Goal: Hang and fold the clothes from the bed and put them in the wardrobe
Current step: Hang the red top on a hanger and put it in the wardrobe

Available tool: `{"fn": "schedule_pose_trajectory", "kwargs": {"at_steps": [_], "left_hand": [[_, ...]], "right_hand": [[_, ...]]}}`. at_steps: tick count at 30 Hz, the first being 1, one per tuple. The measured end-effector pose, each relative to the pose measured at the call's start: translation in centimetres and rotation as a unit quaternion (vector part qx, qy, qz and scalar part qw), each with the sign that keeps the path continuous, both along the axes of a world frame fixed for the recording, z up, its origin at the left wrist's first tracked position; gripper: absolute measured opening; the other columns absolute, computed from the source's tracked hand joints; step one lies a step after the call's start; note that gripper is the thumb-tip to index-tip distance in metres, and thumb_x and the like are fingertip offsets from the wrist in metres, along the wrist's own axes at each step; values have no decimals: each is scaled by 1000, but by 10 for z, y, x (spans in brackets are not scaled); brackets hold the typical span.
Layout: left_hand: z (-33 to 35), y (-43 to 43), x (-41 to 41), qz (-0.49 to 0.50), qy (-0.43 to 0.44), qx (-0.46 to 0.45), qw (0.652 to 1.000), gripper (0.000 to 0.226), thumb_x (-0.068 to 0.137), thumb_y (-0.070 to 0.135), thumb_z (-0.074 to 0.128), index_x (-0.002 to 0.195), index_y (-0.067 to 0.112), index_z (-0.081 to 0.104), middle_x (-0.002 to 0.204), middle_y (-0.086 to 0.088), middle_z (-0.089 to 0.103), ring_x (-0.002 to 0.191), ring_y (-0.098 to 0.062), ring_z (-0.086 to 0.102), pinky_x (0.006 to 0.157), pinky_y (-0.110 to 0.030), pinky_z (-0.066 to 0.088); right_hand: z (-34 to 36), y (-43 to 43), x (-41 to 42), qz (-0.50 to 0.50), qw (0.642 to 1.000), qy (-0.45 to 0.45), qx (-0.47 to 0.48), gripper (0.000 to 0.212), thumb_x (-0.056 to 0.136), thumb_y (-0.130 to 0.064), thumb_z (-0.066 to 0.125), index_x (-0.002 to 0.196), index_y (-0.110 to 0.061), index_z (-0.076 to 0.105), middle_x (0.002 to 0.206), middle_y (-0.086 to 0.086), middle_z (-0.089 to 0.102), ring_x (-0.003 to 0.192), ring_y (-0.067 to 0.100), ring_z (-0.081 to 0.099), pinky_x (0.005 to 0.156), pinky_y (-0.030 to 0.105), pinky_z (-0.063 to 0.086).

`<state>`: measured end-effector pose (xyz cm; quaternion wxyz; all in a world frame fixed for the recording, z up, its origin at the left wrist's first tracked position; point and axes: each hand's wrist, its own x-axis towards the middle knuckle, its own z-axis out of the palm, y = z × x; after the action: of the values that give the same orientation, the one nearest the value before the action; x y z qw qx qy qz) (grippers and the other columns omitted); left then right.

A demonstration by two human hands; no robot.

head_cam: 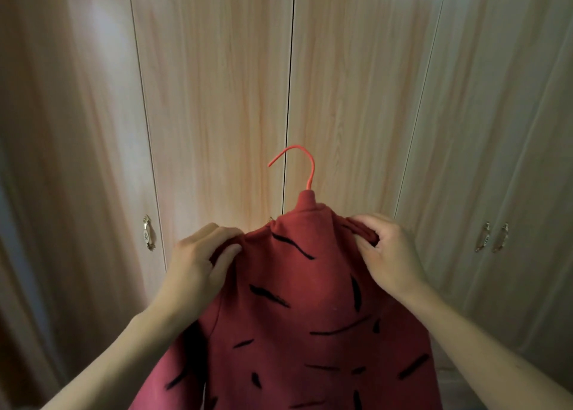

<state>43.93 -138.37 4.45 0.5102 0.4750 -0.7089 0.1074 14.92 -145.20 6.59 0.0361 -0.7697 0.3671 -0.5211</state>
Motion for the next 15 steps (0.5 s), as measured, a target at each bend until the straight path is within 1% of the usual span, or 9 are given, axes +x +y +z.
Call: {"fn": "schedule_pose_trajectory", "kwargs": {"at_steps": [2, 6, 9, 10, 12, 15], "left_hand": [[-6, -1, 8, 7, 20, -7, 1000, 16, 88, 13, 61, 98, 14, 72, 80, 7, 60, 74, -7, 57, 69, -13, 41], [-15, -7, 16, -3, 33, -10, 999, 17, 89, 14, 60, 101, 13, 73, 82, 8, 60, 74, -6, 58, 69, -14, 42], [-10, -17, 19, -11, 35, 1, 999, 18, 89, 17, 61, 102, 16, 74, 84, 8, 63, 76, -6, 60, 72, -15, 43], [-7, -20, 21, -14, 31, 7, 999, 18, 89, 18, 62, 102, 17, 74, 84, 8, 64, 77, -6, 61, 73, -16, 44], [0, -29, 29, -19, 16, 18, 1000, 18, 89, 21, 62, 102, 18, 74, 85, 8, 66, 78, -7, 62, 75, -19, 46], [4, -44, 50, 9, -26, 26, 999, 20, 91, 25, 59, 105, 17, 71, 88, 7, 65, 81, -10, 62, 78, -25, 46]], "right_hand": [[2, -1, 15, 8, 1000, 24, -8, 24, 84, 2, 70, 99, -15, 75, 86, -8, 69, 83, 3, 63, 70, 8, 42], [2, -2, 36, 39, 999, 26, -18, 22, 85, 2, 69, 99, -13, 76, 85, -4, 71, 80, 6, 66, 70, 14, 47], [3, -14, 37, 27, 999, 17, -28, 19, 86, -7, 66, 99, -17, 76, 84, -4, 70, 79, 8, 65, 68, 22, 49], [3, -19, 36, 20, 999, 12, -27, 19, 86, -8, 66, 99, -18, 77, 84, -5, 70, 79, 7, 65, 68, 23, 50], [3, -32, 33, 22, 1000, -19, -11, 22, 87, -4, 68, 100, -20, 77, 88, -6, 72, 83, 8, 66, 71, 26, 51], [5, -53, 26, 38, 996, -76, 16, 27, 87, -4, 70, 100, -27, 76, 91, -7, 72, 86, 8, 67, 75, 26, 53]]}}
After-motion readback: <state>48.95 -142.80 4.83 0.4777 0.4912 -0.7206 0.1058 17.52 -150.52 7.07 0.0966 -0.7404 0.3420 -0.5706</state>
